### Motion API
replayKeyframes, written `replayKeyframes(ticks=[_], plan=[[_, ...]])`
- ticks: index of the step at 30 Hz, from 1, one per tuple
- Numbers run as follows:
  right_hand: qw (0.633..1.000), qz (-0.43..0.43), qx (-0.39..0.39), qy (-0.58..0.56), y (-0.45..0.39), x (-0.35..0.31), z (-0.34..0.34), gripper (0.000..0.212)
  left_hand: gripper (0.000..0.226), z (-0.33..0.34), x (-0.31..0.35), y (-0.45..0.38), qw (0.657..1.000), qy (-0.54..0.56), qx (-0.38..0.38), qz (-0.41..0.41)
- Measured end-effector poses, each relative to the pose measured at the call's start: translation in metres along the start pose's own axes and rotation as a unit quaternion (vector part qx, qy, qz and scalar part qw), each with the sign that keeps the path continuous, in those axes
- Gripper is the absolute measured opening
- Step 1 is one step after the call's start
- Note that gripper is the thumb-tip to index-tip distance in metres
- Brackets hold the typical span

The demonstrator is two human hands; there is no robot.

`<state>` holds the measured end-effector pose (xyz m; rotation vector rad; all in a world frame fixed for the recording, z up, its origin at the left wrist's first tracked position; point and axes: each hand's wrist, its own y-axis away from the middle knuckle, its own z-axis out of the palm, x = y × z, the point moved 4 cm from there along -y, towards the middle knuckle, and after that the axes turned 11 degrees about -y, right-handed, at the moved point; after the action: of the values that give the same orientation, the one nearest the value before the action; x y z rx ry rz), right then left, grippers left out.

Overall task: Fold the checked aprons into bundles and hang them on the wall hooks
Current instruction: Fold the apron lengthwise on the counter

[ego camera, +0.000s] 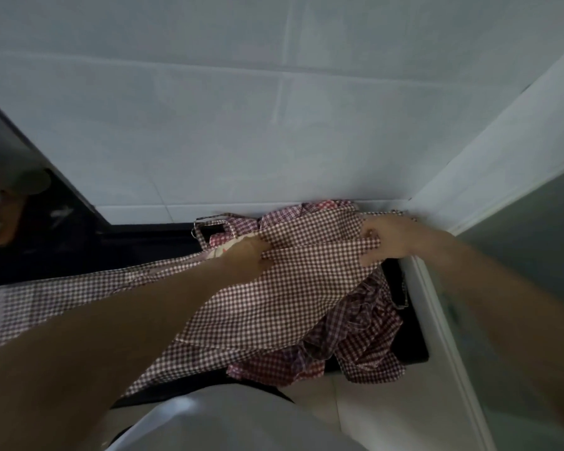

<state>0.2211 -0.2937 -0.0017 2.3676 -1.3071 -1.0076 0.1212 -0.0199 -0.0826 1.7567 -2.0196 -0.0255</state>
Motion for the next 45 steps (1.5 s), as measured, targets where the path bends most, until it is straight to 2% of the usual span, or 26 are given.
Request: replayKeyframes(ticks=[2, 3, 6, 8, 12, 14, 19, 21, 23, 25, 27, 31, 33, 35, 36, 38, 39, 41, 43, 45], plan=[[0.997, 0.055, -0.062, -0.004, 0.005, 0.023, -0.002, 0.039, 0.036, 0.002, -0.005, -0.003, 0.999, 0.031, -0.04, -0.017], [0.994, 0.08, -0.07, 0.009, 0.005, 0.037, -0.004, 0.036, 0.035, 0.002, -0.009, -0.004, 0.998, 0.04, -0.054, -0.022], [0.99, 0.126, -0.053, 0.048, -0.001, 0.061, -0.017, 0.017, 0.041, 0.003, -0.023, -0.003, 0.994, 0.051, -0.093, -0.024], [0.988, 0.137, -0.036, 0.068, -0.004, 0.066, -0.025, 0.022, 0.049, 0.003, -0.033, 0.0, 0.991, 0.056, -0.117, -0.028], [0.989, 0.106, 0.093, 0.04, -0.011, 0.071, -0.039, 0.035, 0.046, 0.005, -0.053, 0.007, 0.992, 0.049, -0.115, -0.02], [0.986, 0.098, 0.133, 0.037, -0.016, 0.073, -0.039, 0.042, 0.041, 0.003, -0.061, 0.011, 0.992, 0.065, -0.11, -0.015], [0.973, 0.1, 0.207, 0.006, -0.02, 0.072, -0.037, 0.049, 0.029, 0.0, -0.096, 0.022, 0.98, 0.01, -0.193, -0.046], [0.977, 0.106, 0.184, -0.03, -0.023, 0.068, -0.034, 0.059, 0.031, -0.004, -0.106, 0.026, 0.981, 0.007, -0.183, -0.062], [0.986, 0.108, 0.119, -0.054, -0.025, 0.063, -0.028, 0.073, 0.03, -0.008, -0.113, 0.031, 0.984, 0.018, -0.155, -0.081], [0.985, 0.121, 0.072, -0.103, -0.026, 0.063, -0.026, 0.062, 0.028, -0.006, -0.12, 0.037, 0.984, 0.021, -0.143, -0.103], [0.981, 0.126, 0.068, -0.134, -0.025, 0.064, -0.03, 0.05, 0.029, -0.001, -0.128, 0.044, 0.978, 0.014, -0.165, -0.13], [0.972, 0.137, 0.15, -0.117, -0.027, 0.068, -0.033, 0.05, 0.037, 0.011, -0.143, 0.06, 0.958, -0.03, -0.229, -0.168], [0.962, 0.175, 0.2, -0.067, -0.028, 0.073, -0.027, 0.041, 0.043, 0.016, -0.152, 0.066, 0.951, -0.054, -0.237, -0.19], [0.937, 0.195, 0.288, 0.031, -0.029, 0.063, -0.019, 0.031, 0.05, 0.022, -0.165, 0.074, 0.945, -0.073, -0.245, -0.202], [0.923, 0.176, 0.334, 0.069, -0.029, 0.05, -0.015, 0.029, 0.054, 0.026, -0.172, 0.077, 0.944, -0.077, -0.245, -0.205], [0.915, 0.064, 0.388, 0.088, -0.033, 0.008, 0.0, 0.023, 0.059, 0.032, -0.187, 0.085, 0.943, -0.077, -0.24, -0.215], [0.918, -0.012, 0.387, 0.084, -0.034, -0.018, 0.011, 0.018, 0.059, 0.036, -0.195, 0.088, 0.944, -0.08, -0.233, -0.221], [0.933, -0.137, 0.326, 0.072, -0.039, -0.064, 0.039, 0.01, 0.062, 0.04, -0.206, 0.095, 0.945, -0.09, -0.214, -0.233], [0.958, -0.173, 0.216, 0.069, -0.045, -0.099, 0.07, 0.012, 0.066, 0.041, -0.213, 0.102, 0.945, -0.101, -0.193, -0.242], [0.977, -0.159, 0.12, 0.074, -0.051, -0.122, 0.102, 0.026, 0.064, 0.041, -0.218, 0.11, 0.946, -0.112, -0.175, -0.25]])
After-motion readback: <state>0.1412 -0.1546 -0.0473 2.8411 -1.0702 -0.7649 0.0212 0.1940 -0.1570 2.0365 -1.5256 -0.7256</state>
